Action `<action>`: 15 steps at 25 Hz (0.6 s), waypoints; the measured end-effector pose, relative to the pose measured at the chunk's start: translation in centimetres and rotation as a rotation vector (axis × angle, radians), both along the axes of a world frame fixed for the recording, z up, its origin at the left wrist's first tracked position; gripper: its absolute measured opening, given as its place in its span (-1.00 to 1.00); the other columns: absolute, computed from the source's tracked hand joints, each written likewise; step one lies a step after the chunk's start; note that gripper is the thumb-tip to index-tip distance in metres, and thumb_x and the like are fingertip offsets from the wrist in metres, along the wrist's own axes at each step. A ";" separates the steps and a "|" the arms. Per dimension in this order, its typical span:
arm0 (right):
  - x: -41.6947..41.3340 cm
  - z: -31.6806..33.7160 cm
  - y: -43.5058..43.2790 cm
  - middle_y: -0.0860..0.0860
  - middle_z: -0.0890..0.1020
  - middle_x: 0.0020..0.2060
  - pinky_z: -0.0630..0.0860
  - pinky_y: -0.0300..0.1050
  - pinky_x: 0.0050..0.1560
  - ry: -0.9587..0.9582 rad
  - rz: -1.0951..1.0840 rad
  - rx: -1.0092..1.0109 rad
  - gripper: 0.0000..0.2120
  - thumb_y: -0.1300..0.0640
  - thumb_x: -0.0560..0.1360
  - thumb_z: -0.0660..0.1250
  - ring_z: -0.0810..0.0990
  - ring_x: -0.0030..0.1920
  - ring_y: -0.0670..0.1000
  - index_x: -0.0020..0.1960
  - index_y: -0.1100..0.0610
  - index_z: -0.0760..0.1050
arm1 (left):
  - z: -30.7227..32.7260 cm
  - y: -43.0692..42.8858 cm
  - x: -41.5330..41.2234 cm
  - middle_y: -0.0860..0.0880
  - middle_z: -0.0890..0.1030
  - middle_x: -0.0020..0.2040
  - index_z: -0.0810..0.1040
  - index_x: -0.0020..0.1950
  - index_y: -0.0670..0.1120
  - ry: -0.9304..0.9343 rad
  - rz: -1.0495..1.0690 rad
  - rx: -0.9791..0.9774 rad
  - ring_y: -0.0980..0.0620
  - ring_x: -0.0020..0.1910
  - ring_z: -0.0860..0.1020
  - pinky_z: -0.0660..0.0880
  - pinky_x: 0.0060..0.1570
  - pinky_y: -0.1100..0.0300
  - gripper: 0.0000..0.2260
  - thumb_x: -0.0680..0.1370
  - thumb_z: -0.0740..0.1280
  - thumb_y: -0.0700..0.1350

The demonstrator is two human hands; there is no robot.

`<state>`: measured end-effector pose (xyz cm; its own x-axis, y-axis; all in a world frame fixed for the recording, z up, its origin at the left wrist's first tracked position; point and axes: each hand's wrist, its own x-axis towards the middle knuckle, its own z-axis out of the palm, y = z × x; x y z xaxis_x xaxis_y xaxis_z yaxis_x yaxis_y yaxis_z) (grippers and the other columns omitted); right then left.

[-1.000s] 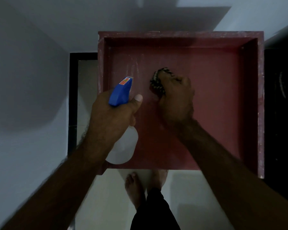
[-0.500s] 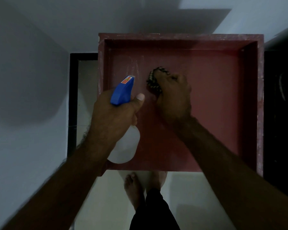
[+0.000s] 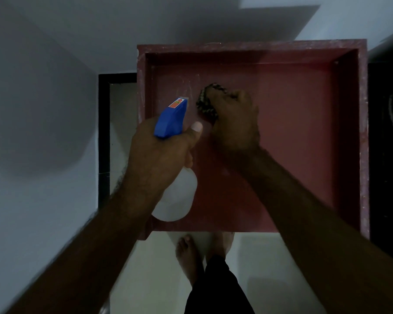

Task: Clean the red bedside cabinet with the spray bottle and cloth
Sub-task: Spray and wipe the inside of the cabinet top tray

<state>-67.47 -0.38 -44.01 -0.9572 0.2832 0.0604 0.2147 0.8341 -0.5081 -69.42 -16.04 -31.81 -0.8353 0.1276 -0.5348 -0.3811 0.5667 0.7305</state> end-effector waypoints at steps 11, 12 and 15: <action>-1.1 -0.1 0.6 0.06 0.67 0.23 0.54 0.20 0.12 0.009 -0.050 -0.018 -0.30 0.31 0.27 0.23 0.51 0.23 0.24 0.41 0.09 0.55 | 0.1 0.0 -0.2 -0.15 0.64 -0.36 0.57 -0.10 -0.21 -0.023 0.006 0.026 -0.09 -0.31 0.65 0.48 -0.29 0.45 -0.68 0.54 0.42 0.07; -1.1 0.0 0.5 0.08 0.67 0.24 0.54 0.20 0.12 0.016 -0.020 -0.011 -0.29 0.32 0.27 0.24 0.51 0.23 0.25 0.42 0.11 0.54 | 0.1 0.1 -0.2 -0.16 0.64 -0.36 0.57 -0.11 -0.20 -0.028 0.000 0.022 -0.11 -0.30 0.65 0.49 -0.26 0.36 -0.68 0.54 0.42 0.08; -0.8 0.0 2.3 0.07 0.68 0.24 0.52 0.14 0.10 0.053 -0.073 0.004 -0.32 0.33 0.31 0.29 0.53 0.18 0.26 0.44 0.11 0.53 | 0.0 0.1 -0.3 -0.15 0.64 -0.36 0.56 -0.13 -0.19 -0.034 -0.005 0.015 -0.06 -0.32 0.65 0.44 -0.21 0.30 -0.66 0.53 0.42 0.10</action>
